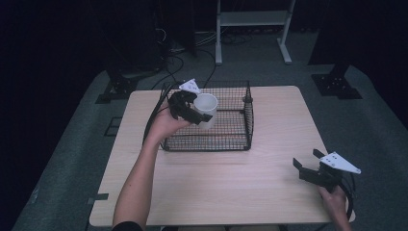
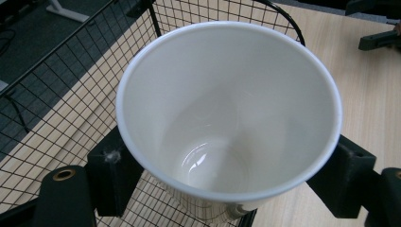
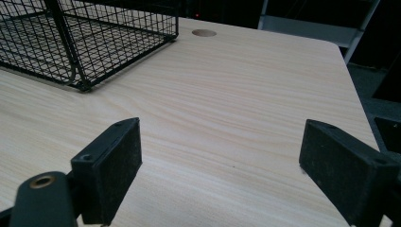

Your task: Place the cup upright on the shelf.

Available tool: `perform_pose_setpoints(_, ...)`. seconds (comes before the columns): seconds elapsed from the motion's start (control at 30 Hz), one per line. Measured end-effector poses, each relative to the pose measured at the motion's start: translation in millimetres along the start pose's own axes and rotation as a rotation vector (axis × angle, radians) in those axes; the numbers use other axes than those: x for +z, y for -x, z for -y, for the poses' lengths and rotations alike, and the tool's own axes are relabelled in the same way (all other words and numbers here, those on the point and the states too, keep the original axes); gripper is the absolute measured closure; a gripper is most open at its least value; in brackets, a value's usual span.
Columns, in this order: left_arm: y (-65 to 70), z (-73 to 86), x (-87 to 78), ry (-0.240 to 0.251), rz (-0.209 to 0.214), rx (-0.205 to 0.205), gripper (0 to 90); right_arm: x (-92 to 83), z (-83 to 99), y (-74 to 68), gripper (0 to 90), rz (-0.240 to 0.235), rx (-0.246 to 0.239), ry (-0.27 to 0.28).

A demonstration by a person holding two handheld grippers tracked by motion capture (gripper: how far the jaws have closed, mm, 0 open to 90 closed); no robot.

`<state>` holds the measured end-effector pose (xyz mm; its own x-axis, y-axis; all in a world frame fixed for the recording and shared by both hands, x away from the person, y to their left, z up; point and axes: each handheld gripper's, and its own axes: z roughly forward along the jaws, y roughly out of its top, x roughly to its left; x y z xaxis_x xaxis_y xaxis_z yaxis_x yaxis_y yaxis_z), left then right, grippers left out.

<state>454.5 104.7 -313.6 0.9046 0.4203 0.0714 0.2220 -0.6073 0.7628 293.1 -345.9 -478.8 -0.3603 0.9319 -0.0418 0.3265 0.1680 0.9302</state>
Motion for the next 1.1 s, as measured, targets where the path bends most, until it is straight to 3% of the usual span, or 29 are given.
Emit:
perform_pose_setpoints(0.67,-20.5,-5.9,23.3,-0.028,-0.003,-0.015,20.8,-0.1,0.1,0.3,13.0,-0.002,0.002,0.001)
perform_pose_setpoints(1.1,-32.3,3.8,47.6,-0.071,0.015,-0.035,21.0,-0.1,0.1,0.3,13.0,-0.002,0.002,0.002)
